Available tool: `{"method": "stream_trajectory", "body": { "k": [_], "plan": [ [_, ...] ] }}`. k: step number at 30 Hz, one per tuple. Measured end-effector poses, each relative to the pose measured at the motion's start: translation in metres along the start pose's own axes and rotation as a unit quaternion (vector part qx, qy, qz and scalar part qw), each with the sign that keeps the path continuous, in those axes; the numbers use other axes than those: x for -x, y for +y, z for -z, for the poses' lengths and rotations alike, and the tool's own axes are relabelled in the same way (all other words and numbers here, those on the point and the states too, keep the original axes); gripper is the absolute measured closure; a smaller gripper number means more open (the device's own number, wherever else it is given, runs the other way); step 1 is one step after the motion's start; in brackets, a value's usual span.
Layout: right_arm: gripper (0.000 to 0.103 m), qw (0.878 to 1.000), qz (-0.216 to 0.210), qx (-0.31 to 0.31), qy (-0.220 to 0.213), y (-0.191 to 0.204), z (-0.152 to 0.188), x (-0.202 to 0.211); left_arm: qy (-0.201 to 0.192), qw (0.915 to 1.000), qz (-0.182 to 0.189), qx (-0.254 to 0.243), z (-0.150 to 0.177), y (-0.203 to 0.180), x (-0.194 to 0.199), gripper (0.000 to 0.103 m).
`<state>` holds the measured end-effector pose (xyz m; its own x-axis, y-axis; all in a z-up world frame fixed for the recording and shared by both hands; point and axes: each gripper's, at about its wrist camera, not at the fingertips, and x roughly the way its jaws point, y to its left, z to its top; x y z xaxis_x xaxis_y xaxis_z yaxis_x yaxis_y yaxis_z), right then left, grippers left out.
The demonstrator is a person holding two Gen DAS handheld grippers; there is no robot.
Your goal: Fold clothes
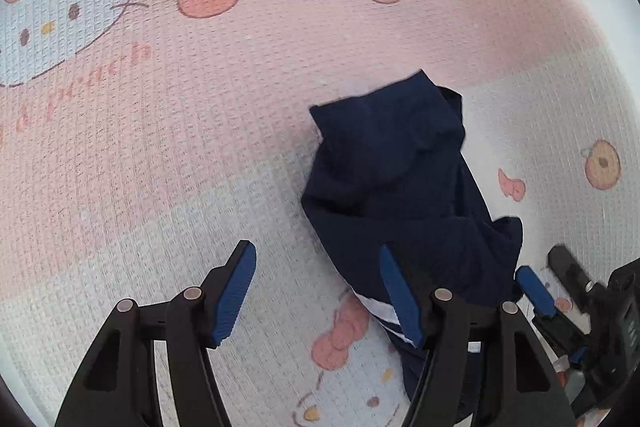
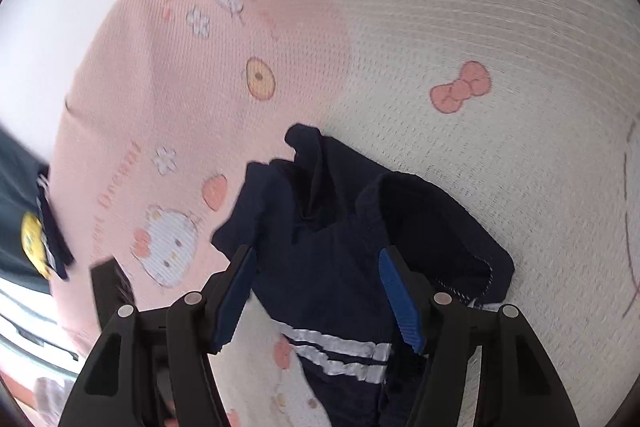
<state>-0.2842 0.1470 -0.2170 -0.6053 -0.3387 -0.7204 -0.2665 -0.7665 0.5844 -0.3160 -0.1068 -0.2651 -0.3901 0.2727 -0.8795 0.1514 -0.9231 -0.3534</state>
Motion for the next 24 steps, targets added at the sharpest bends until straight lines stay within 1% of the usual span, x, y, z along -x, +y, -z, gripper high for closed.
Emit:
{"method": "stream_trajectory", "body": {
  "k": [3,5,6,9,10,11,14,16,17,18,22,24],
  "plan": [
    [0.038,1.000,0.020,0.017,0.017,0.002,0.001,-0.014,0.000,0.9999,0.007,0.011,-0.007,0.007,-0.002,0.041],
    [0.038,0.999,0.022,0.011,0.020,0.000,0.000,-0.020,0.001,0.9998,0.015,0.016,-0.012,0.010,-0.004,0.041],
    [0.038,1.000,0.022,0.002,0.018,-0.002,-0.002,-0.022,0.002,0.9997,0.018,0.019,-0.014,0.011,-0.006,0.041],
    [0.038,0.999,0.026,-0.042,0.007,-0.014,-0.008,-0.025,0.006,0.9999,0.003,0.015,-0.019,0.010,-0.012,0.041],
    [0.038,0.998,0.030,-0.061,0.006,-0.018,-0.009,-0.025,0.008,0.9998,0.005,0.015,-0.020,0.010,-0.014,0.041],
    [0.038,0.996,0.023,-0.081,0.003,-0.023,-0.010,-0.023,0.010,0.9998,0.008,0.015,-0.021,0.010,-0.015,0.041],
    [0.038,0.991,-0.019,-0.131,-0.002,-0.035,-0.014,-0.013,0.006,0.9997,0.014,0.018,-0.022,0.012,-0.014,0.041],
    [0.034,0.988,-0.044,-0.145,0.001,-0.039,-0.018,-0.008,0.001,0.9996,0.015,0.025,-0.023,0.015,-0.012,0.041],
    [0.031,0.989,-0.047,-0.139,0.002,-0.039,-0.021,-0.006,-0.001,0.9994,0.017,0.031,-0.023,0.018,-0.010,0.041],
    [0.031,0.991,-0.042,-0.128,0.000,-0.038,-0.022,-0.003,-0.003,0.9991,0.019,0.038,-0.022,0.021,-0.009,0.041],
    [0.031,0.997,0.011,-0.072,-0.011,-0.028,-0.026,0.001,-0.007,0.9966,0.042,0.071,-0.019,0.036,-0.003,0.041],
    [0.031,0.997,0.037,-0.074,-0.006,-0.030,-0.025,-0.004,-0.007,0.9958,0.048,0.077,-0.018,0.040,-0.002,0.041]
  ]
}}
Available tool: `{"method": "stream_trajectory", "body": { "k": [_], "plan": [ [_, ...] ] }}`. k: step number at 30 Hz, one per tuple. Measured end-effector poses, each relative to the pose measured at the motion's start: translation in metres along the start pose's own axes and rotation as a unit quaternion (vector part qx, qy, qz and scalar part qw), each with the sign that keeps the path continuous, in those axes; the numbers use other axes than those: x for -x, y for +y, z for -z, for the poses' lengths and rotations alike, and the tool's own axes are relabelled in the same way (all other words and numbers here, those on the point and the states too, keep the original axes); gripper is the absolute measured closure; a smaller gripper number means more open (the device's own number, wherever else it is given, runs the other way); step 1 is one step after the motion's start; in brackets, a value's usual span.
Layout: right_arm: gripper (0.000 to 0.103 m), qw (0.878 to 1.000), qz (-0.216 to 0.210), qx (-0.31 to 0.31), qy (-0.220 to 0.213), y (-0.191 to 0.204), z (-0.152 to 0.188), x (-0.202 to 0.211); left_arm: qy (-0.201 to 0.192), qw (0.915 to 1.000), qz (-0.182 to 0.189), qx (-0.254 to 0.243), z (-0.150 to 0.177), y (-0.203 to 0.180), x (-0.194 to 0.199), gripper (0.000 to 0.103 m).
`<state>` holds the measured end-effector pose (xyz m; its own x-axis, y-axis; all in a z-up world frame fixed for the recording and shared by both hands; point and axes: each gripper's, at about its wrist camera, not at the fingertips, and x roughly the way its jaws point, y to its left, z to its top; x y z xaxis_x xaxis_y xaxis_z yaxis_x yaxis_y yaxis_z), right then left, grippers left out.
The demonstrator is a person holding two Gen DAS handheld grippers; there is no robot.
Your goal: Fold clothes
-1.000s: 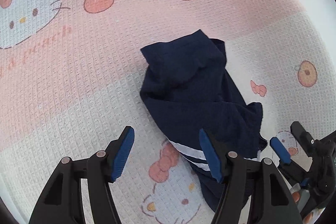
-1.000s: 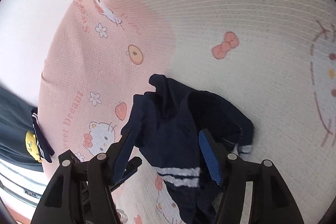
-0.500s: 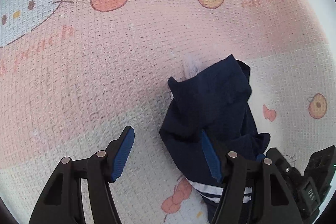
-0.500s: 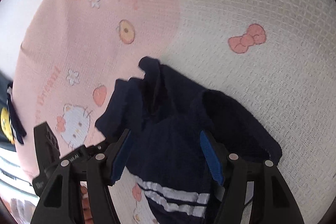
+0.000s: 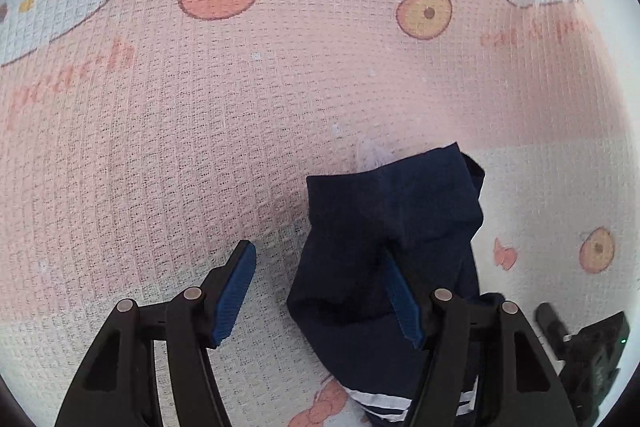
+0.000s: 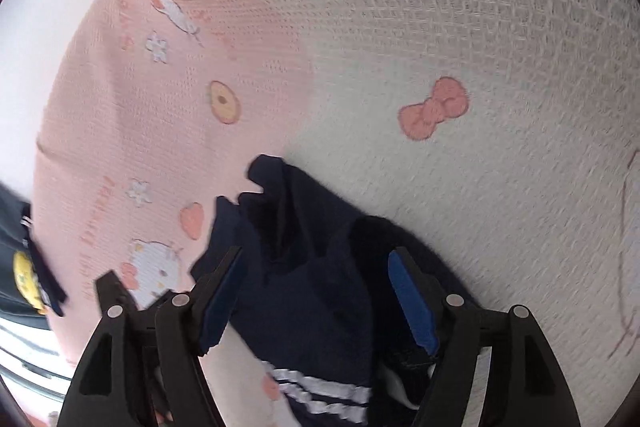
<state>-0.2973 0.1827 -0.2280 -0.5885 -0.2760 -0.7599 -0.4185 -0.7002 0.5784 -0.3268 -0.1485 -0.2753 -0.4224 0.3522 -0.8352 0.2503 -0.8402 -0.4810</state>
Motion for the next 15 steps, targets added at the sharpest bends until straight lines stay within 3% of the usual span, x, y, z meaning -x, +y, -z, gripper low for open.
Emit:
{"method": "stream_trajectory", "body": {
  "k": [5,10,12,14,15],
  "plan": [
    [0.031,1.000,0.005,-0.023,-0.003,-0.005,0.010,-0.018,-0.002,0.9998,-0.009,-0.018,0.001,-0.002,0.005,0.041],
    [0.032,0.998,0.040,0.045,-0.027,0.015,0.017,-0.024,-0.006,0.9997,-0.003,-0.023,-0.001,-0.006,0.008,0.042],
    [0.050,0.996,0.045,0.069,-0.027,0.022,0.019,-0.025,-0.007,0.9998,0.004,-0.020,-0.002,-0.003,0.008,0.048],
    [0.055,0.995,0.047,0.088,-0.027,0.028,0.022,-0.025,-0.006,0.9998,0.011,-0.016,-0.002,0.001,0.010,0.067],
    [0.066,0.994,0.048,0.097,-0.027,0.031,0.023,-0.026,-0.011,0.9997,0.013,-0.019,-0.002,0.000,0.010,0.071]
  ]
}}
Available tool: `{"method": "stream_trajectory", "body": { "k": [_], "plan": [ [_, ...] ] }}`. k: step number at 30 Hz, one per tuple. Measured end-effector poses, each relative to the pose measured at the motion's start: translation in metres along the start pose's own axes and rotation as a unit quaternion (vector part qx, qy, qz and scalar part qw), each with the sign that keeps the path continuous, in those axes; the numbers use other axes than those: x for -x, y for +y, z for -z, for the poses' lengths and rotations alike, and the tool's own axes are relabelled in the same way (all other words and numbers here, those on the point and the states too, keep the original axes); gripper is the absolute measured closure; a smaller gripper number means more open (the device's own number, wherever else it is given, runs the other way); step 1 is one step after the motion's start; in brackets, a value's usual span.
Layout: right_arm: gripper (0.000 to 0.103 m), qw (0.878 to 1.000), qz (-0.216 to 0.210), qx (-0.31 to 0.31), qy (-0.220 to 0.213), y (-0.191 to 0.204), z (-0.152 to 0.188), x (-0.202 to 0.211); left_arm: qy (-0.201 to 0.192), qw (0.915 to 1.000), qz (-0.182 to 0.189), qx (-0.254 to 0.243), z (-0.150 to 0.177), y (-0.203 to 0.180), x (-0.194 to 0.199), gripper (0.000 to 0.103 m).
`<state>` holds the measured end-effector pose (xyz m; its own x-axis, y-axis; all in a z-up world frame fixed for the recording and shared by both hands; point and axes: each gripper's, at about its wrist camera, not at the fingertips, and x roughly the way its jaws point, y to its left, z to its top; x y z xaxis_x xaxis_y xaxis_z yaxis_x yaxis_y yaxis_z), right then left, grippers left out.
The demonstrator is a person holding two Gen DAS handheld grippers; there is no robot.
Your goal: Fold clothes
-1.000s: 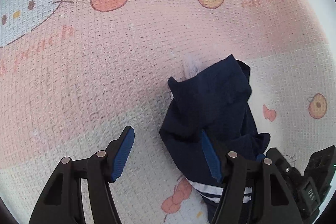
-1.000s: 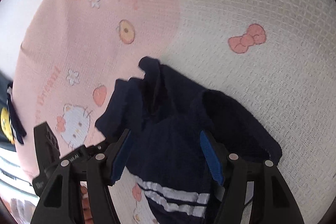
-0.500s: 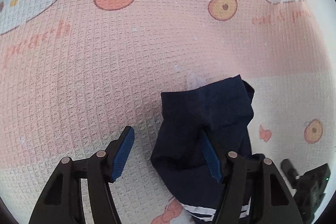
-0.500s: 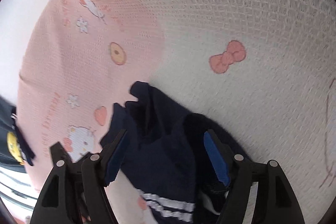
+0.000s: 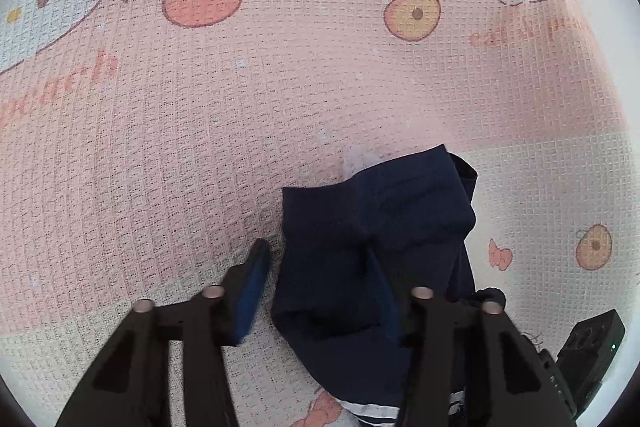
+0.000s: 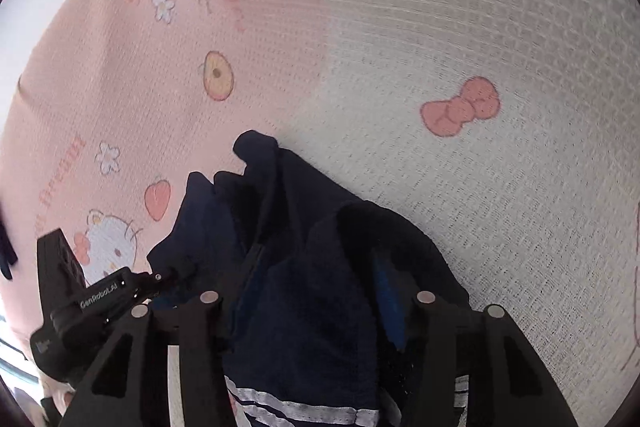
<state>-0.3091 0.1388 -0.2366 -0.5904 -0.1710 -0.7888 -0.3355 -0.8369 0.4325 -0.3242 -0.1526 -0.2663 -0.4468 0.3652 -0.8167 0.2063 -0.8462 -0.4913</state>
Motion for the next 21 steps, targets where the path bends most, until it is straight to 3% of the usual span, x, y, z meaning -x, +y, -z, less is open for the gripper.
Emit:
{"method": "stream_trajectory", "body": {
  "k": [3,4,8,13,21],
  "plan": [
    [0.096,1.000,0.008,0.027,0.000,0.007,0.004,0.000,-0.016,0.9998,0.002,-0.011,0.000,-0.006,0.000,0.081],
    [0.096,0.999,0.012,0.036,0.000,0.010,0.005,0.000,-0.022,0.9996,0.003,-0.015,0.001,-0.007,0.001,0.086],
    [0.097,0.999,0.009,0.044,0.005,0.013,0.006,0.004,-0.043,0.9977,-0.018,-0.049,0.002,-0.016,0.012,0.088],
    [0.097,0.999,-0.043,0.015,-0.003,0.010,0.009,0.019,-0.047,0.9972,-0.008,-0.058,0.003,-0.019,0.024,0.091],
    [0.097,0.998,-0.057,0.030,0.019,0.015,0.027,0.032,-0.048,0.9953,0.018,-0.083,0.016,-0.031,0.039,0.095]
  ]
}}
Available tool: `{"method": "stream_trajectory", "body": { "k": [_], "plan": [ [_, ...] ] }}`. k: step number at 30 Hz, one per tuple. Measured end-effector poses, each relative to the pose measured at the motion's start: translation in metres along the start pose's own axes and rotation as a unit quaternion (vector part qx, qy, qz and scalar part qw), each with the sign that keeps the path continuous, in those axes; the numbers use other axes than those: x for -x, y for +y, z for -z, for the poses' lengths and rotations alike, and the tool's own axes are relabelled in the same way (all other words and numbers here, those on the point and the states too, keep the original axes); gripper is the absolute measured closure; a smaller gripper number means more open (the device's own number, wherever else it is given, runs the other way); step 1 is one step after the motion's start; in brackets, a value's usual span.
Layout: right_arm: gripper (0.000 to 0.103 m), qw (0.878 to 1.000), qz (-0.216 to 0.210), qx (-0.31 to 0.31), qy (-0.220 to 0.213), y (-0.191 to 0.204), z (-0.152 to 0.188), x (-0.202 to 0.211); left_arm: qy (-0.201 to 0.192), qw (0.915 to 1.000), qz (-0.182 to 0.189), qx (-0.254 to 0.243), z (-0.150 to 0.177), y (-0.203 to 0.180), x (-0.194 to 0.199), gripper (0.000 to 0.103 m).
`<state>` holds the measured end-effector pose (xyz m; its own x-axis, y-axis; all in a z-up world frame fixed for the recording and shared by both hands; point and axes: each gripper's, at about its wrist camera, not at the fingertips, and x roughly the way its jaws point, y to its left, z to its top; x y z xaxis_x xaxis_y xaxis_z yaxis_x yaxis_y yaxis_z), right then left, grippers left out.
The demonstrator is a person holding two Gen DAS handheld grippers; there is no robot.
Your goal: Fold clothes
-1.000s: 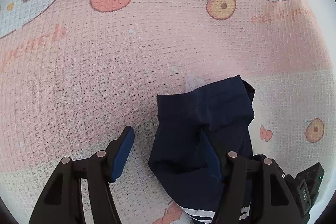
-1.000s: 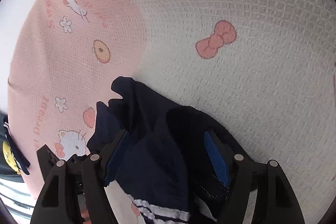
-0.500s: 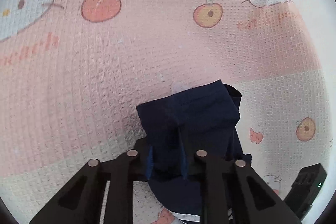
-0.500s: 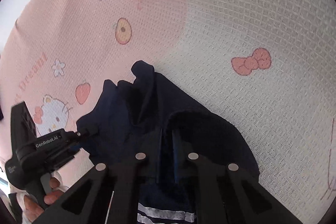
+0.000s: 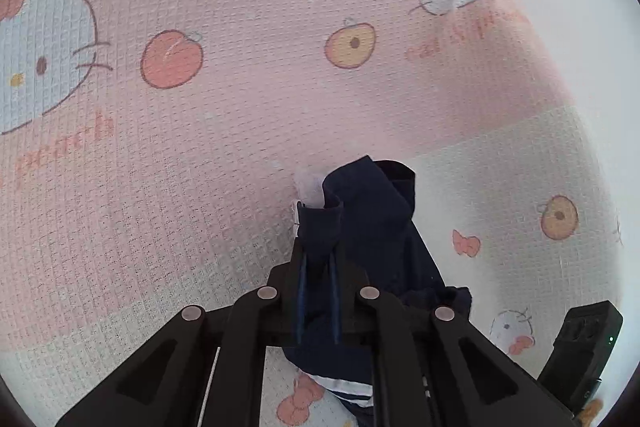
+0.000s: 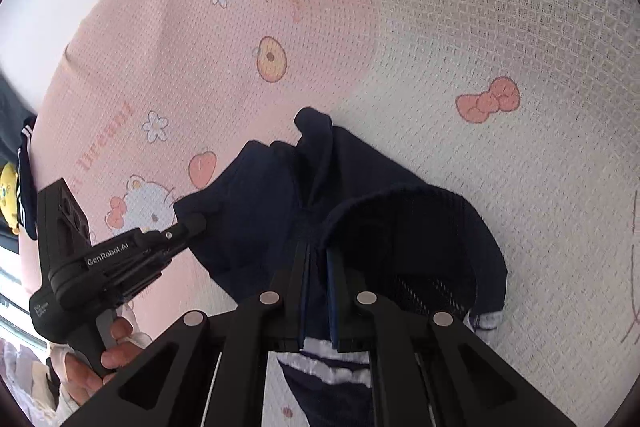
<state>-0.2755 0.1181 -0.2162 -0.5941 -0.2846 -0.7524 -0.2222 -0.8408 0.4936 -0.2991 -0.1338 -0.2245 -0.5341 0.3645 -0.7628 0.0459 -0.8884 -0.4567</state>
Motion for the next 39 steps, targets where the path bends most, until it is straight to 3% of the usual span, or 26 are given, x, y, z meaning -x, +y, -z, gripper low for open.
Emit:
{"method": "stream_trajectory", "body": {
  "k": [4,8,13,15,19,21,22,23,24,25,26,27,31,39],
  "plan": [
    [0.097,0.999,-0.025,-0.008,0.026,-0.001,0.013,0.002,0.010,0.9995,0.002,-0.029,-0.002,-0.021,-0.011,0.095],
    [0.097,0.998,-0.031,-0.006,0.053,0.000,0.022,0.005,-0.006,0.9994,0.000,-0.033,0.012,-0.020,0.010,0.095],
    [0.097,0.999,-0.023,-0.002,0.049,0.002,0.032,0.018,-0.015,0.9997,0.006,-0.019,0.012,-0.007,0.032,0.095],
    [0.097,0.999,-0.021,-0.010,0.047,-0.001,0.035,0.024,-0.008,0.9998,-0.003,-0.019,0.008,-0.003,0.036,0.095],
    [0.097,0.999,-0.025,-0.007,0.045,-0.001,0.040,0.031,0.035,0.9991,0.022,0.007,0.002,0.006,0.031,0.095],
    [0.097,0.999,-0.014,0.002,0.038,0.002,0.038,0.035,0.055,0.9977,0.030,0.028,0.002,0.010,0.025,0.089],
    [0.096,1.000,-0.006,0.007,0.030,0.003,0.037,0.036,0.062,0.9969,0.031,0.037,0.002,0.011,0.022,0.077],
    [0.095,1.000,0.003,0.011,0.022,0.004,0.034,0.037,0.065,0.9962,0.034,0.047,0.004,0.012,0.019,0.053],
    [0.082,1.000,0.007,0.013,0.016,0.005,0.032,0.038,0.067,0.9954,0.036,0.058,0.006,0.013,0.017,0.042],
    [0.069,1.000,0.008,0.014,0.014,0.006,0.031,0.039,0.069,0.9945,0.038,0.069,0.007,0.013,0.014,0.034],
    [0.039,1.000,0.006,0.013,0.011,0.005,0.029,0.040,0.073,0.9932,0.045,0.079,0.009,0.013,0.011,0.034],
    [0.030,1.000,0.003,0.011,0.009,0.004,0.026,0.040,0.077,0.9917,0.053,0.088,0.011,0.013,0.007,0.034],
    [0.030,1.000,0.004,0.001,0.001,0.003,0.016,0.041,0.096,0.9885,0.046,0.108,0.015,0.012,-0.009,0.034],
    [0.030,0.999,0.018,0.043,0.008,0.019,-0.005,0.024,0.124,0.9797,0.033,0.154,0.020,0.018,-0.038,0.034]
  ]
}}
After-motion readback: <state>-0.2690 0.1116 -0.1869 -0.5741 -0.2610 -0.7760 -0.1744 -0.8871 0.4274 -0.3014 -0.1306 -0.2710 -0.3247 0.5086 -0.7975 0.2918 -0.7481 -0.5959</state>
